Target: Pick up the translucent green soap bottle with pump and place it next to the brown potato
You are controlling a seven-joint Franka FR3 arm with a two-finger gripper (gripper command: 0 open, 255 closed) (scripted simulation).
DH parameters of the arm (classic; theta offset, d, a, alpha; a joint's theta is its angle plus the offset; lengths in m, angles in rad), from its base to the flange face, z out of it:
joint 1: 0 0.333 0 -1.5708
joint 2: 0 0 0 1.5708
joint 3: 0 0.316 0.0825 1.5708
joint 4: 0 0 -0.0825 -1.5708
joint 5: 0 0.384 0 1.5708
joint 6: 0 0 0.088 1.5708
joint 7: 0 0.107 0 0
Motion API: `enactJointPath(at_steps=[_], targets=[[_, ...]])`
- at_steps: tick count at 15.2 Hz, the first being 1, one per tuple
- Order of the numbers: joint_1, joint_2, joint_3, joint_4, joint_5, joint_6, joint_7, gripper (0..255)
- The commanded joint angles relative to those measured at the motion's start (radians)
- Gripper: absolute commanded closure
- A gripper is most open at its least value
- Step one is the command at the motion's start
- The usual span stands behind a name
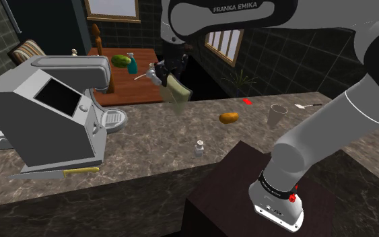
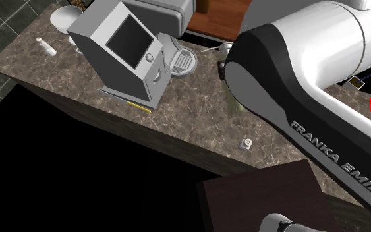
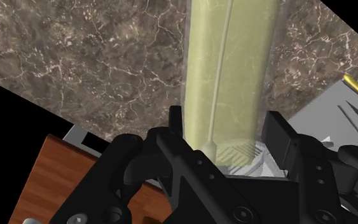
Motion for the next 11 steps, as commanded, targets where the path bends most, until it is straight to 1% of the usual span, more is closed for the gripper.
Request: enactJointPath(at_steps=[1, 6, 11], targets=[[-0.014, -0.019, -0.04, -0.018, 0.004, 0.003, -0.057, 255], [-0.052, -0.037, -0.131, -0.049, 0.0, 0.02, -0.185, 255], [-0.093, -0.027, -0.218, -0.053, -0.011, 0.036, -0.306, 255]])
